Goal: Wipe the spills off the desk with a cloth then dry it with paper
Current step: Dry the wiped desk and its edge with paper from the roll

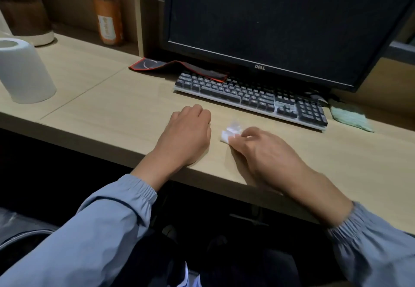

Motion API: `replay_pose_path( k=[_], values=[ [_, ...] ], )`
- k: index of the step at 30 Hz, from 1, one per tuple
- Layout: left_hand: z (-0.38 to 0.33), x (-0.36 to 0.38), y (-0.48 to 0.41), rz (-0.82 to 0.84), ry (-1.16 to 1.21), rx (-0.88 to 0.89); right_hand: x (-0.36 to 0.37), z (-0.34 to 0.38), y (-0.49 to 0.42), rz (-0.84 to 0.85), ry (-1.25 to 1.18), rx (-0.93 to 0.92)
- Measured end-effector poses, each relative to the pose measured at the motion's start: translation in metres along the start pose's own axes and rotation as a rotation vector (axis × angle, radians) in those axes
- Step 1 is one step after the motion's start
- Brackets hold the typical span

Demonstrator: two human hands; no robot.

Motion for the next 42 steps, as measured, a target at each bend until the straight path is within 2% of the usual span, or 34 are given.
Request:
replay_pose_path(
  k=[3,14,23,25,28,36,42],
  values=[
    [-0.002,0.001,0.000,-0.003,-0.016,0.009,0.001,0.032,0.042,-0.007,0.024,-0.094],
    [-0.002,0.004,0.001,-0.016,-0.040,0.008,0.018,0.049,0.081,-0.109,0.059,-0.023],
    [-0.004,0.005,0.001,-0.019,-0.058,0.034,0.017,0.031,0.079,-0.021,0.036,0.101],
    [-0.005,0.006,0.001,-0.023,-0.064,0.029,0.018,0.023,0.073,0.012,0.029,0.087],
    [-0.007,0.006,0.000,-0.045,-0.077,0.022,0.012,0.017,0.048,-0.036,0.051,0.076],
    [-0.002,0.008,0.000,-0.036,-0.077,0.030,0.006,-0.054,-0.047,-0.021,0.082,0.186],
    [0.000,0.006,-0.001,-0.047,-0.086,0.030,0.001,-0.061,-0.071,-0.001,0.053,0.226]
  ],
)
Point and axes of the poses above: each hand's wrist, its own y-axis away from the middle knuckle, its own x-axis out of the palm, z = x × y, the point moved 2 cm from there along -y, towards the middle knuckle, and after that the axes turned 12 degrees about -y, right-handed, at the moved point
